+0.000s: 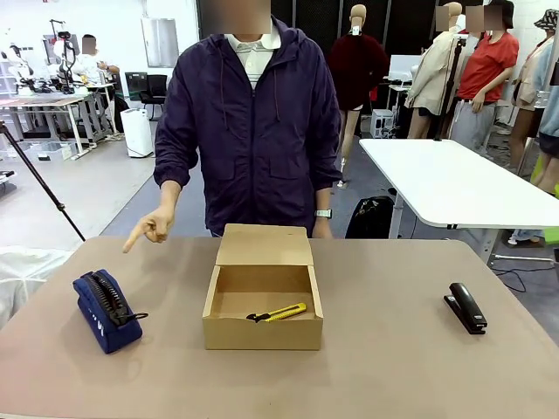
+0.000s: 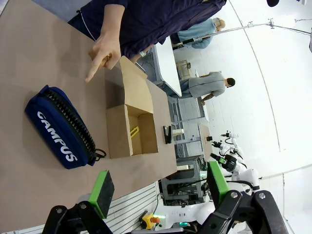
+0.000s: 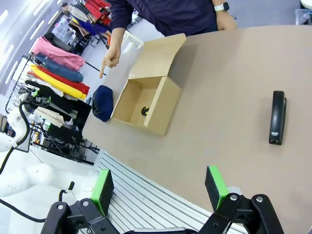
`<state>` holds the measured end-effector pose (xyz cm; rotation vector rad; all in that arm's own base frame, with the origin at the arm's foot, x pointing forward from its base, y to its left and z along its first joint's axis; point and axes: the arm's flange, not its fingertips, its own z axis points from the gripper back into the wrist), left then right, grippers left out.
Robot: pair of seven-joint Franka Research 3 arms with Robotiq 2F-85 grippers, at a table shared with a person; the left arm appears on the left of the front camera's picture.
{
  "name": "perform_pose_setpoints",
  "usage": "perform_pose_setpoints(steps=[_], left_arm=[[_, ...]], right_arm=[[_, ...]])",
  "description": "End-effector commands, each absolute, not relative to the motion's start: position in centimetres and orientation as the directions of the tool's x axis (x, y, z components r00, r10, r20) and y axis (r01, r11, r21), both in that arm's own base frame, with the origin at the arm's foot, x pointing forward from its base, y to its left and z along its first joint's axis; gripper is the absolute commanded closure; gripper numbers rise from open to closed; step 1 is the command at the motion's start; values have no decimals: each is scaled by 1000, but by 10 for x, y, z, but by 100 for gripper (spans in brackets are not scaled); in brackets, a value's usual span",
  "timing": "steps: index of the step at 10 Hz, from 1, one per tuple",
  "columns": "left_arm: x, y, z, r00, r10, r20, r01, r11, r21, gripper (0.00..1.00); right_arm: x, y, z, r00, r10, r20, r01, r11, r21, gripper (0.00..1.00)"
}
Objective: Pack the items into the box.
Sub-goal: Pick up the item specified by the human and place it in the Mailer Box.
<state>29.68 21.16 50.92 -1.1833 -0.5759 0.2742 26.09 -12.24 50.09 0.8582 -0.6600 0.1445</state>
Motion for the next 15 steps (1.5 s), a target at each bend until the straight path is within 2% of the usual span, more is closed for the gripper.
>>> perform_pose_setpoints(steps=[1,4,5,6,7,8,10,11,12,13,15], left_arm=[[297,211,512,820,499,282,109,348,-931,0],[297,212,509,825,491,278,94,367,-926,0],[331,178,528,933,277,228,43,544,-838,0],[367,134,545,986,72,153,58,704,-708,0],[395,97,548,998,-48,46,65,831,-552,0],[415,65,541,984,-166,-63,126,903,-410,0],[437,31,518,987,-55,-152,60,998,27,0],[437,27,511,969,-109,-221,140,982,128,0],[436,29,514,993,-27,-114,51,976,211,0],[440,6,508,1000,25,-12,-27,951,-309,0],[440,6,508,1000,25,-12,-27,951,-309,0]], right_arm=[[260,-121,502,790,-156,593,-371,649,665,0],[260,-121,502,790,-156,593,-371,649,665,0],[260,-121,502,790,-156,593,-371,649,665,0],[260,-121,502,790,-156,593,-371,649,665,0],[260,-121,502,790,-156,593,-371,649,665,0],[260,-121,502,790,-156,593,-371,649,665,0],[260,-121,502,790,-156,593,-371,649,665,0],[260,-121,502,790,-156,593,-371,649,665,0],[260,-121,502,790,-156,593,-371,649,665,0],[260,-121,502,790,-156,593,-371,649,665,0],[260,-121,502,790,-156,593,-371,649,665,0]])
